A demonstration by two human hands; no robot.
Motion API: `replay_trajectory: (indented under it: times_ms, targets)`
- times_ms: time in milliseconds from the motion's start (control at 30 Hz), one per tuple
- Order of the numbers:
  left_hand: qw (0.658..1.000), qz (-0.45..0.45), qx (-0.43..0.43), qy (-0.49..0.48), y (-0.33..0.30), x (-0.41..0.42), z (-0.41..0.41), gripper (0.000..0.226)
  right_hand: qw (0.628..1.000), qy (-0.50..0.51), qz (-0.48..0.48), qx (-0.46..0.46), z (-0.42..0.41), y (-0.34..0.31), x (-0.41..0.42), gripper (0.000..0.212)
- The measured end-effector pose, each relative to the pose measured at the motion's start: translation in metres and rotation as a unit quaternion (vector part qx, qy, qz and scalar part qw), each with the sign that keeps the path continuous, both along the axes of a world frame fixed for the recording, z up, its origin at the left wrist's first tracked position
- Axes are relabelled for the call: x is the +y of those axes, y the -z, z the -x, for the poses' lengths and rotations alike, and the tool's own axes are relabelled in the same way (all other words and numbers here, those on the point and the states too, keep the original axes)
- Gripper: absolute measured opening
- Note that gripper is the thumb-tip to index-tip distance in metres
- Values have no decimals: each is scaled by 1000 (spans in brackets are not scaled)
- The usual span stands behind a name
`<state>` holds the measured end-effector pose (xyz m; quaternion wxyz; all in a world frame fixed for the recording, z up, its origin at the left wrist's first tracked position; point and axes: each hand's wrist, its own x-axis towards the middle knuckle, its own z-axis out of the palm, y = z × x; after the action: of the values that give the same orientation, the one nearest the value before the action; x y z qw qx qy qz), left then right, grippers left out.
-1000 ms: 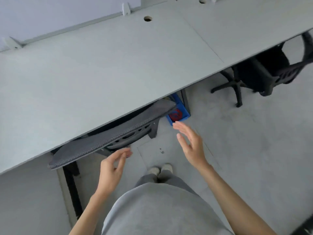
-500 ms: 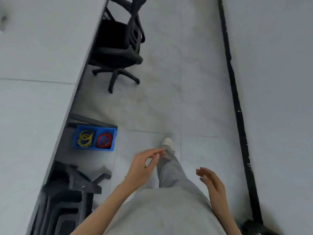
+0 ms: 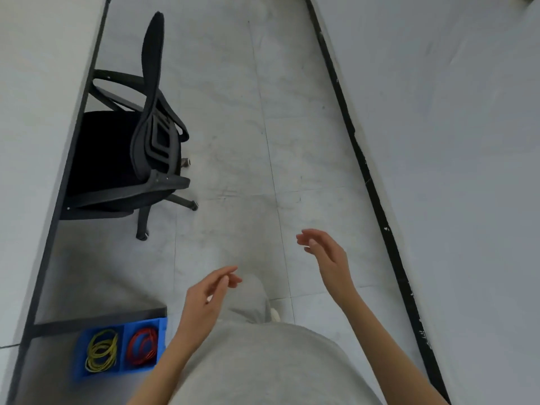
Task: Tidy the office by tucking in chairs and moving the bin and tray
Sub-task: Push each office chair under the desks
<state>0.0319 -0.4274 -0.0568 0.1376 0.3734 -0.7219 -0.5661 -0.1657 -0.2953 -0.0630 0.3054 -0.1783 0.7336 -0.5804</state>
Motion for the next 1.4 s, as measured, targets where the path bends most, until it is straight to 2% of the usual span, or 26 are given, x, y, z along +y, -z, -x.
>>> replay_trajectory:
  times_ms: [133,233,400,600,733,900,1000,1100,1167,1200,1300,1400]
  targets:
    - [998,3,-19,-57,19,-64,27,27,999,-35,37,14,74,-5,-101,21]
    - [996,-5,-27,-87,31,-125,69,25,998,-47,25,23,128,2,-171,24]
    - [997,2,-6,-76,13,-244,177,26,1000,-24,2,-1,201,9,-256,24]
    - [999,28,11,-37,-25,-361,302,31,998,-38,-52,12,274,12,-320,27]
    - [994,54,28,-87,-39,-410,355,24,991,-106,-81,23,326,18,-377,31]
    - [970,86,7,-228,-28,-442,374,25,952,-283,-95,68,383,21,-488,30]
    - [915,153,-75,-366,-12,-446,367,27,877,-452,-62,150,394,6,-573,36]
    - [835,237,-198,-456,-10,-442,353,29,766,-581,15,276,382,-13,-645,25]
    - [789,273,-289,-469,-10,-437,340,35,677,-629,102,368,363,-18,-687,35]
    - [781,268,-329,-458,-8,-436,334,37,635,-634,143,419,355,-20,-703,40]
    - [752,175,-435,-463,5,-430,319,48,472,-683,212,516,315,-15,-745,53]
    - [737,115,-476,-466,17,-431,311,37,330,-755,154,546,283,-3,-769,51]
